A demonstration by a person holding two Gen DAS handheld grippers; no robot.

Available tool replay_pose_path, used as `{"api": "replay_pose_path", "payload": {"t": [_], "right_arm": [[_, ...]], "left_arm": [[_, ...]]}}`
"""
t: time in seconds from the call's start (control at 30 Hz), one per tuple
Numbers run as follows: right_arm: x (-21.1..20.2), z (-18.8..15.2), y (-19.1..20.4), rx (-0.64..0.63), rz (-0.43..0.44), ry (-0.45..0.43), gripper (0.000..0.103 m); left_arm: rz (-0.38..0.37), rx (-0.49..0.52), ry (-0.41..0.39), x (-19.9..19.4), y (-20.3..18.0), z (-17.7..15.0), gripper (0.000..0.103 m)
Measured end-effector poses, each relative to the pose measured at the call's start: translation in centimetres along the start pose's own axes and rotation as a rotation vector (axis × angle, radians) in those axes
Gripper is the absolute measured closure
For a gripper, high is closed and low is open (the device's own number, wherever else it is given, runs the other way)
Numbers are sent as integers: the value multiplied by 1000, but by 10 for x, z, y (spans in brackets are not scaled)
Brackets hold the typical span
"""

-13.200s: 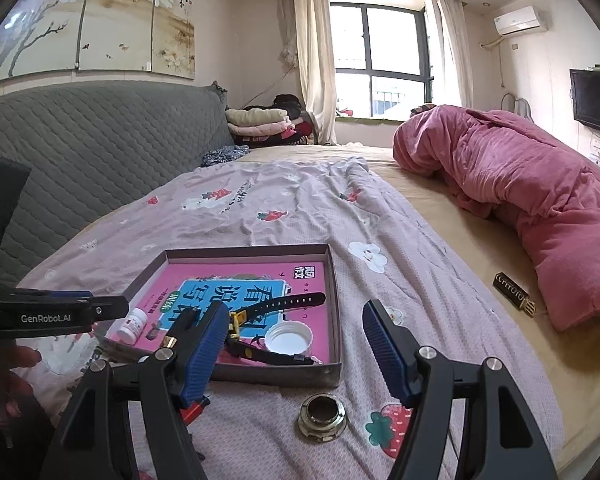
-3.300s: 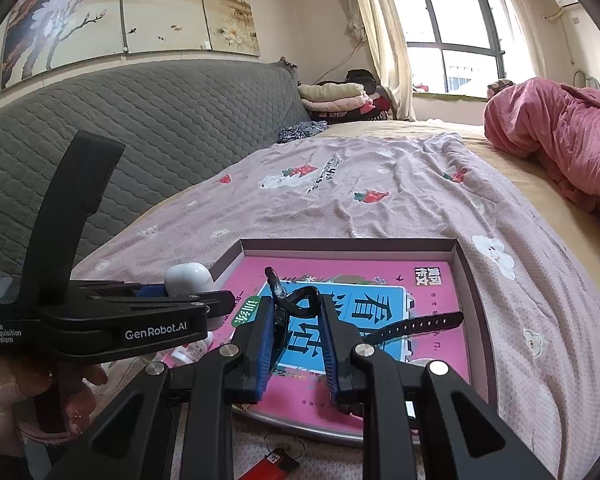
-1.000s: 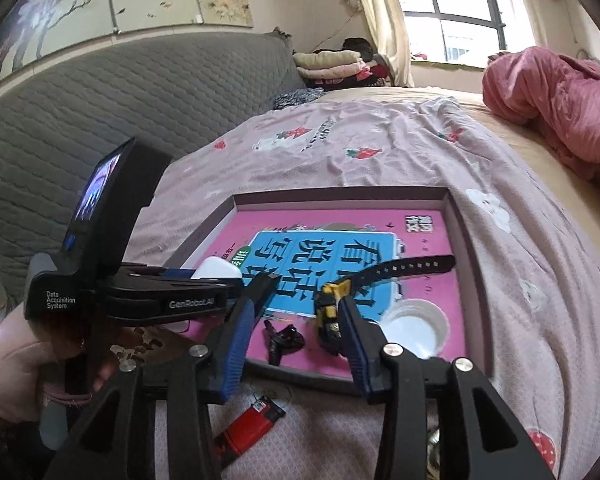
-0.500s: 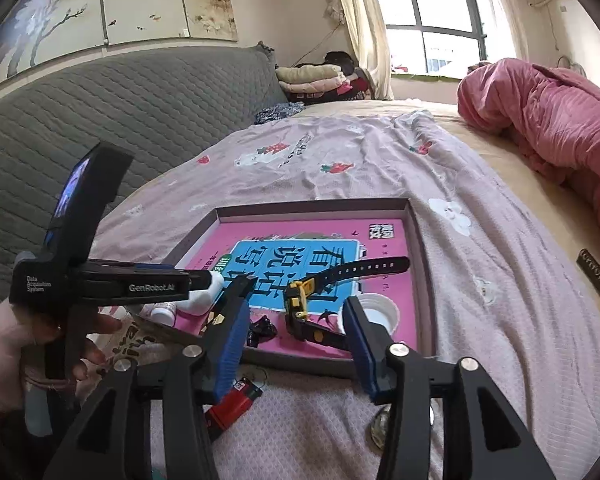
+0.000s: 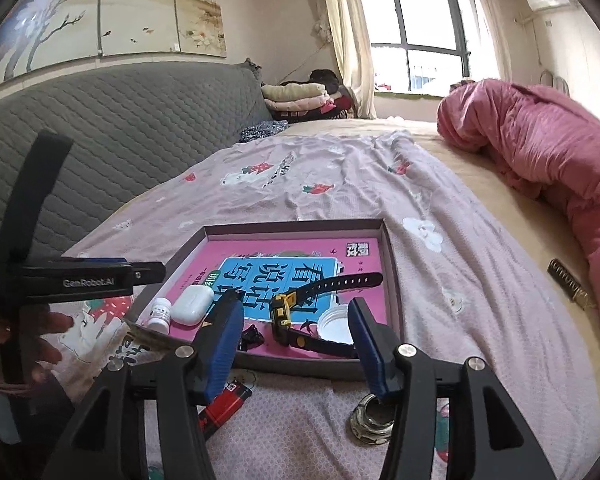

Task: Organize rigid objects
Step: 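Withdraw both open grippers out of the tray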

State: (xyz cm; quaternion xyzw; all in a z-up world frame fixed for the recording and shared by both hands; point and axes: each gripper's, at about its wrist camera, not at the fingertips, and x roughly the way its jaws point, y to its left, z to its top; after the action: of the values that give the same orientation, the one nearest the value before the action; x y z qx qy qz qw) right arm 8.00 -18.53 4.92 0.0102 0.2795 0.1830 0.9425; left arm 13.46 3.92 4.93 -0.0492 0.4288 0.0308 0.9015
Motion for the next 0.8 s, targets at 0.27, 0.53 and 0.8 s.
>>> {"api": "replay_pose_path", "payload": {"t": [0.27, 0.53, 0.8], "right_arm": [[-16, -1, 1, -12, -21, -17, 45], [-37, 2, -13, 32, -65, -41, 44], [-67, 9, -34, 71, -119, -74, 34]], "left_arm": [[-14, 5, -40, -26, -5, -1, 37], [-35, 0, -78, -53, -6, 0, 36], [-63, -4, -93, -74, -8, -11, 35]]}}
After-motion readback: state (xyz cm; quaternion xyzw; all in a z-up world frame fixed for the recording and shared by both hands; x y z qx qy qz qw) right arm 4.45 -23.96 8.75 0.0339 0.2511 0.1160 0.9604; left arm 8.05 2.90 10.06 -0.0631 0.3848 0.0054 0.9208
